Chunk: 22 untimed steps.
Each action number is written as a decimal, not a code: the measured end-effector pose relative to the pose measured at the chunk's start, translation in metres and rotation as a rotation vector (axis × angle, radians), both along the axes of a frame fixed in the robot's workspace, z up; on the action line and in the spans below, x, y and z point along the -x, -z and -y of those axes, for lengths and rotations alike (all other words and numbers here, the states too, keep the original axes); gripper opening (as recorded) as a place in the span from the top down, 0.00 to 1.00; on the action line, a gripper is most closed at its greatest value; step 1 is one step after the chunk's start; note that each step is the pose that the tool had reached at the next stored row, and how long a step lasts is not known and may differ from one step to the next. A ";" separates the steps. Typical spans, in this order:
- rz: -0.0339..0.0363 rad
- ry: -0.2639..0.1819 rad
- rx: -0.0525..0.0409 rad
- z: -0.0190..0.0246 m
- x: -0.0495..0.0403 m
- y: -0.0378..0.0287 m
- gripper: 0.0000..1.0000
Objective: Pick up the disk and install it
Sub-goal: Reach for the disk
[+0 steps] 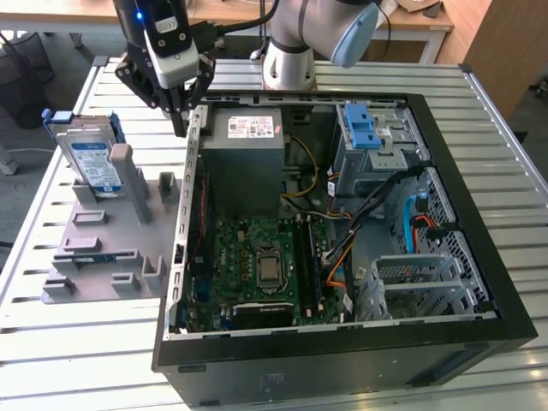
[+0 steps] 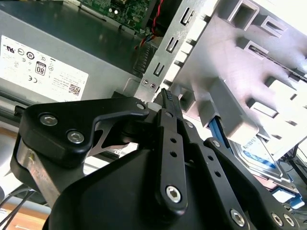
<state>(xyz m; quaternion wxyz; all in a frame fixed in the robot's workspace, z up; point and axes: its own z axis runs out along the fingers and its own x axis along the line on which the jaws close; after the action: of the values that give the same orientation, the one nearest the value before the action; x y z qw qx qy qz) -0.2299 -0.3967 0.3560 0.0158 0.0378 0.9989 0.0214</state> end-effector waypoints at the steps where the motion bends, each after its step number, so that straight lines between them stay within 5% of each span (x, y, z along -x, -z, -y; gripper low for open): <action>1: 0.0000 0.000 -0.0001 0.0000 0.0001 0.0001 0.89; 17: -0.0002 0.000 0.0000 -0.0009 0.0081 0.0005 0.89; 22: -0.0055 0.000 0.0000 -0.0010 0.0084 0.0005 0.89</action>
<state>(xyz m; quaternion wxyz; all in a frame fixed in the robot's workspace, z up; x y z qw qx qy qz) -0.2382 -0.3957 0.3555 0.0131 0.0379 0.9990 0.0213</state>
